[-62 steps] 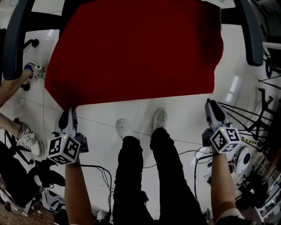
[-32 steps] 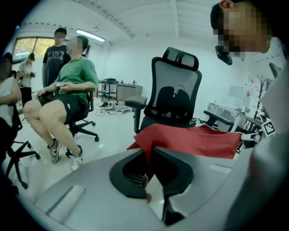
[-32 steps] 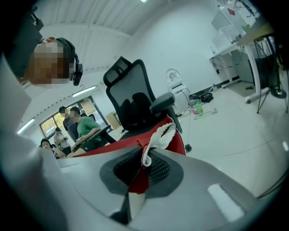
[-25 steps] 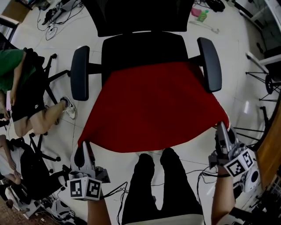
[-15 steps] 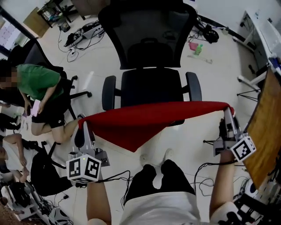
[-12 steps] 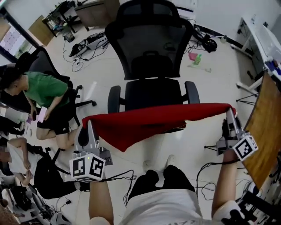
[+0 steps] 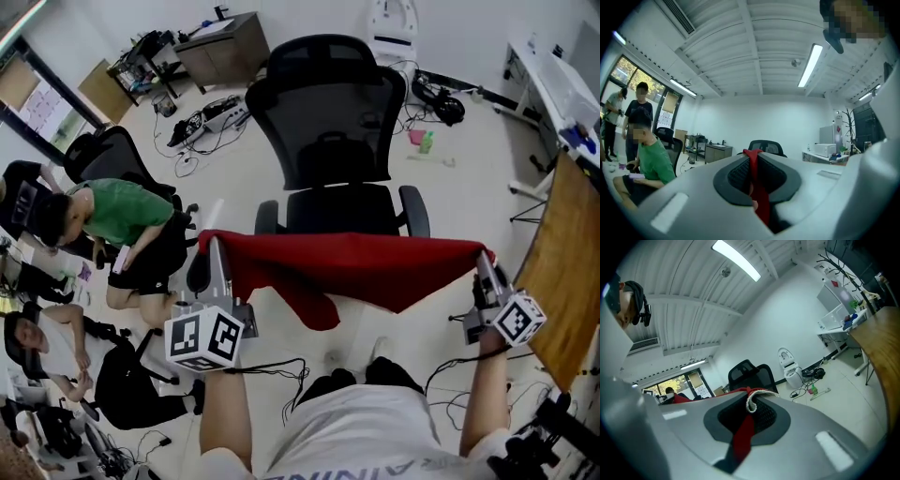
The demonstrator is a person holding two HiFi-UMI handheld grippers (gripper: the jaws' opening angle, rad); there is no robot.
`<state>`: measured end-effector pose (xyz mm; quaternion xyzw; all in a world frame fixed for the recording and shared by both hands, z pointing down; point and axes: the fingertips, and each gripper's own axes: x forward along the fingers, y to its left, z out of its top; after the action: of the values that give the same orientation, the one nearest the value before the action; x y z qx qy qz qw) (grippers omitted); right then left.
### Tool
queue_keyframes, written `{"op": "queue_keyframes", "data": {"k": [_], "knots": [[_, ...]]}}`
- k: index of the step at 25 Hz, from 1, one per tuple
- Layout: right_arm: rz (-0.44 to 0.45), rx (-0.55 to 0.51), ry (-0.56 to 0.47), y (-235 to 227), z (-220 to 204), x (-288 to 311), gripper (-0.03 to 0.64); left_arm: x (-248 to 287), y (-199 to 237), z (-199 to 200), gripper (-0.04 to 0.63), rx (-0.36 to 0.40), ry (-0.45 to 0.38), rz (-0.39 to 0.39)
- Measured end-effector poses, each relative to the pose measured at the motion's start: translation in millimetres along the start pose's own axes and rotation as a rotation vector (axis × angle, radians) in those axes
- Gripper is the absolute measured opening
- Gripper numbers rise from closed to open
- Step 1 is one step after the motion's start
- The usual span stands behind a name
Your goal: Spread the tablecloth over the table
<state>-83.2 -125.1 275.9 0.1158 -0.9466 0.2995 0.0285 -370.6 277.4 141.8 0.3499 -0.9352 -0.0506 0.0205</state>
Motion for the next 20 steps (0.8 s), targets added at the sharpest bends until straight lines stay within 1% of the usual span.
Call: {"op": "queue_keyframes", "data": {"k": [4,7,10,13,17,20], "knots": [[0.013,-0.08,0.045,17.7,-5.6,-13.8,0.014,-4.7,-4.7,25.5,0.015,0.018,-0.027,-0.016],[0.017,-0.076,0.032,24.9,-4.2,-22.6,0.014,-5.7,-9.6,42.0,0.015,0.031,-0.044,-0.036],[-0.001,-0.057,0.003,26.9,-1.9,-33.5,0.014,-3.1,-22.2,56.8,0.015,0.062,-0.054,-0.082],[-0.057,-0.052,-0.042,24.7,-0.8,-60.7,0.014,2.6,-43.0,63.9,0.015,0.08,-0.064,-0.157],[-0.147,-0.016,-0.17,13.8,16.8,-125.0,0.014,14.4,-81.8,56.8,0.015,0.068,-0.057,-0.284],[-0.224,-0.027,-0.251,0.9,35.4,-179.6,0.014,19.4,-123.2,46.5,0.015,0.054,-0.041,-0.369]]}}
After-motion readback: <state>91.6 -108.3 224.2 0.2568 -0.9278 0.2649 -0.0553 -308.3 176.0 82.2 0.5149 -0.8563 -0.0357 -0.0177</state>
